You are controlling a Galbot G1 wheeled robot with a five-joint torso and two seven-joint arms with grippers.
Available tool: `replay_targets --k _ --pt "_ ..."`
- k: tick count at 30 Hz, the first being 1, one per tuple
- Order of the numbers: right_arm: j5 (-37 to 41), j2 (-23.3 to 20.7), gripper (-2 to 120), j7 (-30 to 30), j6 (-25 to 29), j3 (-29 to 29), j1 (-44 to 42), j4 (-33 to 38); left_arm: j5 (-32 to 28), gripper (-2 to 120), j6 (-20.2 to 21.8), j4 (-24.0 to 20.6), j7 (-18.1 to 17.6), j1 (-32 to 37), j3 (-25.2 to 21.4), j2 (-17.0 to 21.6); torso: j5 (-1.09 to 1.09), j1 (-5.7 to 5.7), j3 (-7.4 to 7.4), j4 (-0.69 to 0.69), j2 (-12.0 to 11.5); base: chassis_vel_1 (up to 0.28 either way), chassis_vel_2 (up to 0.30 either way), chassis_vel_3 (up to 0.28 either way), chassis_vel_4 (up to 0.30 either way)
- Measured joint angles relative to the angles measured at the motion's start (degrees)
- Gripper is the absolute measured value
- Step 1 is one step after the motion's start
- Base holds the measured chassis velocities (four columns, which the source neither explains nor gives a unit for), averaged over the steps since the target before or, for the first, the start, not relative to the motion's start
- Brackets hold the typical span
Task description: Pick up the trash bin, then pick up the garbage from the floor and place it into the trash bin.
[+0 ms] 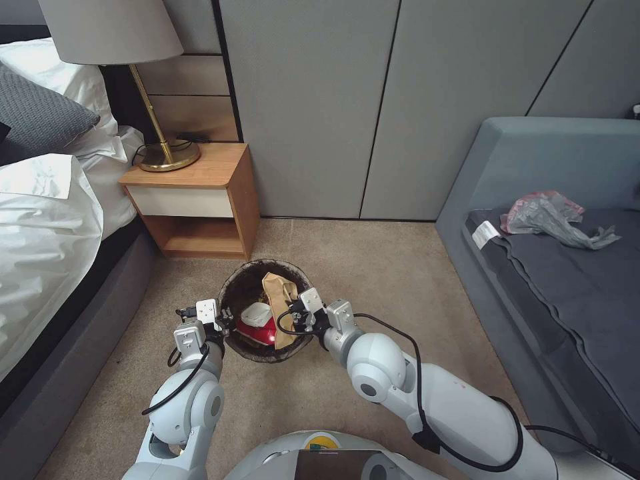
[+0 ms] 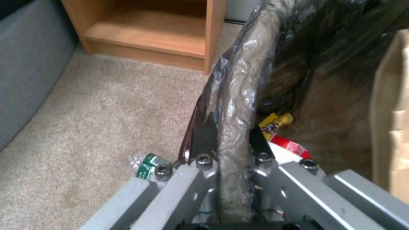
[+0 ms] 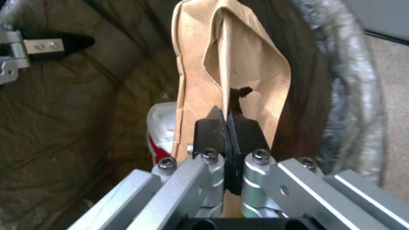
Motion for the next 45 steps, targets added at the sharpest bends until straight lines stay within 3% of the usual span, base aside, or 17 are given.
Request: replay_targets --k 6,11,16,24,28,30,37,41,42,43,45 --pt "-0.4 0.4 3 -0.1 -0.1 -0.9 0.2 -0.5 0.0 0 0.0 0.0 0.0 0.0 0.0 0.0 0.0 0.0 0.0 0.0 0.0 0.0 0.0 0.0 0.0" --pt "-1.0 1.6 25 -0.3 -0.1 -2.6 1.4 -2.2 0.0 0 0.0 0.0 0.0 0.0 0.0 0.0 0.0 0.0 0.0 0.01 0.0 0.0 0.0 0.0 0.0" --pt "-1.6 2.7 39 -0.3 -0.1 -3.4 2.3 -3.5 0.0 0 0.0 0.0 0.0 0.0 0.0 0.0 0.0 0.0 0.0 0.01 0.0 0.0 0.0 0.0 0.0" --pt "-1.6 3.7 74 -0.3 -0.5 -3.8 3.7 -4.1 0.0 0 0.0 0.0 0.0 0.0 0.0 0.0 0.0 0.0 0.0 0.01 0.0 0.0 0.0 0.0 0.0" --pt "-1.6 3.7 82 -0.3 -0.5 -3.7 3.7 -3.8 0.0 0 0.0 0.0 0.0 0.0 0.0 0.0 0.0 0.0 0.0 0.0 0.0 0.0 0.0 0.0 0.0" --pt "-1.7 3.9 93 -0.3 -0.6 -3.5 3.6 -3.1 0.0 0 0.0 0.0 0.0 0.0 0.0 0.0 0.0 0.0 0.0 0.01 0.0 0.0 0.0 0.0 0.0" --pt "-2.8 3.6 100 0.6 -2.2 -3.3 2.6 1.0 0.0 0 0.0 0.0 0.0 0.0 0.0 0.0 0.01 0.0 0.0 0.01 0.0 0.0 0.0 0.0 0.0" --pt "-12.2 2.1 100 -3.6 0.4 1.9 -0.7 6.1 0.0 0 0.0 0.0 0.0 0.0 0.0 0.0 0.01 0.0 0.0 0.01 0.0 0.0 0.0 0.0 0.0" --pt "-17.2 1.7 100 -6.0 3.2 4.3 -2.1 7.2 0.0 0 0.0 0.0 0.0 0.0 0.0 0.0 0.0 0.0 0.0 0.0 0.0 0.0 0.0 0.0 0.0" --pt "-27.0 2.0 100 -9.7 9.4 8.7 -5.9 8.8 0.0 0 0.0 0.0 0.0 0.0 0.0 0.0 0.01 0.0 0.0 0.01 0.0 0.0 0.0 0.0 0.0" --pt "-34.1 3.5 100 -11.7 14.3 13.7 -10.3 9.9 0.0 0 0.0 0.0 0.0 0.0 0.0 0.0 0.02 0.0 0.0 0.0 0.0 0.0 0.0 0.0 0.0"
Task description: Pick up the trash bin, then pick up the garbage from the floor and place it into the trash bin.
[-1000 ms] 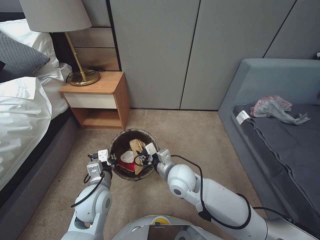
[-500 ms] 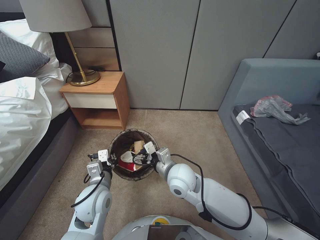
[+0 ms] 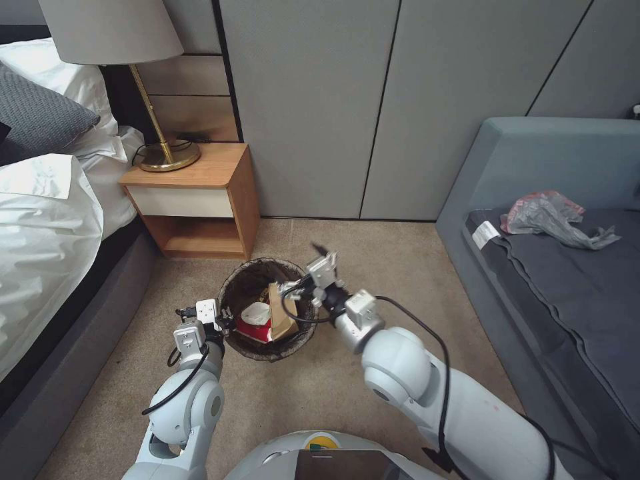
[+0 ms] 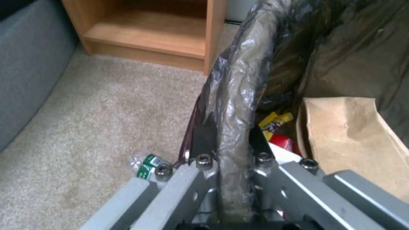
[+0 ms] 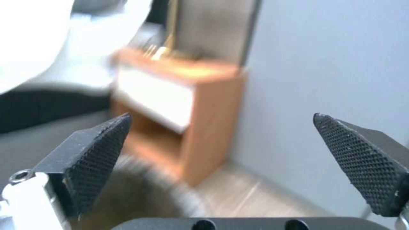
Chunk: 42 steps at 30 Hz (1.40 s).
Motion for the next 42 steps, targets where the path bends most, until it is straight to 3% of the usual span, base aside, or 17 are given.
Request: replay_targets --k 1,2,5,6,8,10,13,24,42 --pt "0.0 0.0 100 0.0 0.0 0.0 0.0 0.0 0.0 0 0.0 0.0 0.0 0.0 0.0 0.0 0.0 0.0 0.0 0.0 0.0 0.0 0.0 0.0 0.0" --pt "-4.8 2.9 100 -1.1 4.5 6.2 -6.1 1.3 0.0 0 0.0 0.0 0.0 0.0 0.0 0.0 -0.01 0.0 0.0 0.0 0.0 0.0 0.0 0.0 0.0" --pt "-8.0 5.4 100 -2.0 7.8 11.1 -11.3 1.6 0.0 0 0.0 0.0 0.0 0.0 0.0 0.0 0.0 0.0 0.0 0.0 0.0 0.0 0.0 0.0 0.0" --pt "-11.8 8.0 100 -2.8 11.9 15.9 -15.6 0.9 0.0 0 0.0 0.0 0.0 0.0 0.0 0.0 -0.02 0.0 0.0 -0.01 0.0 0.0 0.0 0.0 0.0" --pt "-13.4 9.2 100 -3.0 13.9 17.9 -17.4 0.2 0.0 0 0.0 0.0 0.0 0.0 0.0 0.0 -0.01 0.0 -0.01 -0.01 0.0 0.0 0.0 0.0 0.0" --pt "-16.0 12.7 100 -3.3 18.7 23.4 -23.0 -1.8 0.0 0 0.0 0.0 0.0 0.0 0.0 0.0 -0.01 0.0 0.0 -0.01 0.0 0.0 0.0 0.0 0.0" --pt "-15.8 15.1 100 -3.0 20.9 25.8 -25.9 -3.2 0.0 0 0.0 0.0 0.0 0.0 0.0 0.0 -0.01 0.0 0.0 0.0 0.0 0.0 0.0 0.0 0.0" --pt "-14.3 19.9 100 -3.7 27.5 29.3 -26.6 -9.9 0.0 0 0.0 0.0 0.0 0.0 0.0 0.0 -0.01 0.0 0.0 0.01 0.0 0.0 0.0 0.0 0.0" --pt "-13.3 20.5 100 -4.5 28.9 29.5 -26.4 -12.2 0.0 0 0.0 0.0 0.0 0.0 0.0 0.0 -0.01 0.0 0.0 0.0 0.0 0.034 0.028 0.03 0.039"
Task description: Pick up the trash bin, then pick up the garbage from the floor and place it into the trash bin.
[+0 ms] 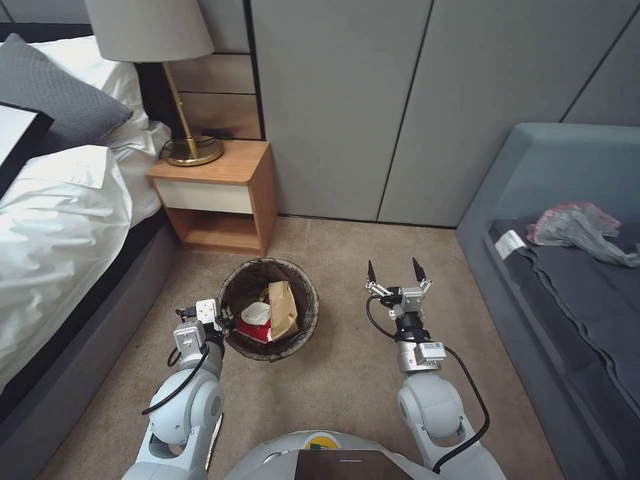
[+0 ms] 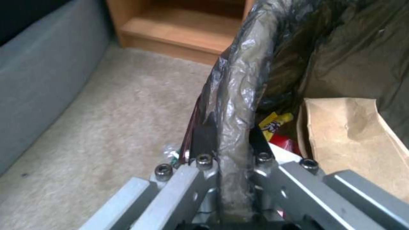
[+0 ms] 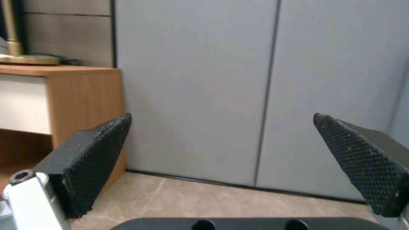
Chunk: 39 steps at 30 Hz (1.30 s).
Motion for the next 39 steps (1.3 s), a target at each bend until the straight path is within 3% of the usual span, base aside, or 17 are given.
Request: replay_targets --k 39 --pt "0.8 -0.8 100 -1.2 -1.7 -0.9 2.7 -0.7 0.0 0 0.0 0.0 0.0 0.0 0.0 0.0 0.0 0.0 0.0 0.01 0.0 0.116 0.114 0.115 0.117"
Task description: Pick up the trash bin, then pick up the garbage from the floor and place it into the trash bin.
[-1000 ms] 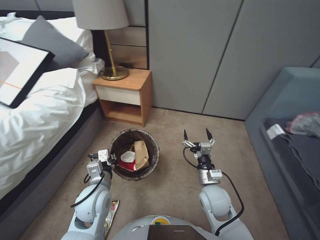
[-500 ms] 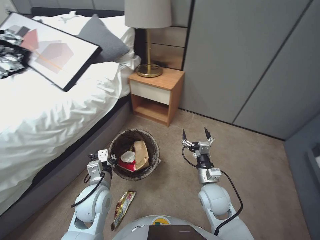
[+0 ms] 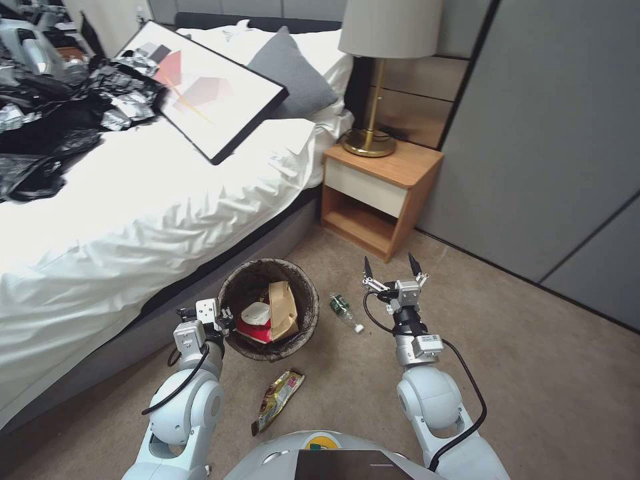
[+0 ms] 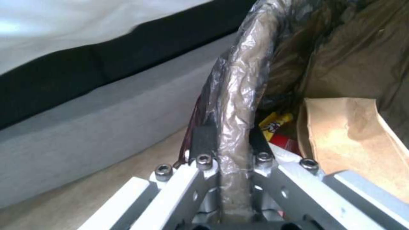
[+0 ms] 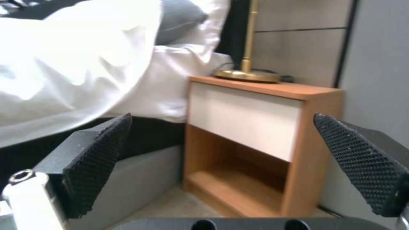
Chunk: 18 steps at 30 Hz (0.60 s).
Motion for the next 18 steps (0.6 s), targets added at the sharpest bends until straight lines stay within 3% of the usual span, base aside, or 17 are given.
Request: replay_targets --k 8,12,13,16,18 --pt "1.3 -0.8 100 0.0 -2.1 -0.7 0.5 -0.1 0.0 0 0.0 0.0 0.0 0.0 0.0 0.0 0.0 0.0 0.0 -0.02 0.0 0.023 0.038 0.03 0.029" --pt "3.9 -3.0 100 -0.8 -12.2 -0.3 1.6 -1.4 0.0 0 0.0 0.0 0.0 0.0 0.0 0.0 0.0 0.0 0.0 -0.02 0.0 0.0 0.0 0.0 0.0" --pt "3.9 -3.0 100 -0.8 -12.2 -0.3 1.6 -1.4 0.0 0 0.0 0.0 0.0 0.0 0.0 0.0 0.0 0.0 0.0 -0.02 0.0 0.0 0.0 0.0 0.0" --pt "6.2 -5.2 100 -3.1 -19.2 0.0 3.5 -4.2 0.0 0 0.0 0.0 0.0 0.0 0.0 0.0 0.0 0.0 0.0 -0.02 0.0 0.0 0.0 0.0 0.0" --pt "6.9 -6.0 100 -3.9 -20.2 -0.1 4.5 -5.6 0.0 0 0.0 0.0 0.0 0.0 0.0 0.0 0.0 0.0 0.0 -0.01 0.0 0.0 0.0 0.0 0.0"
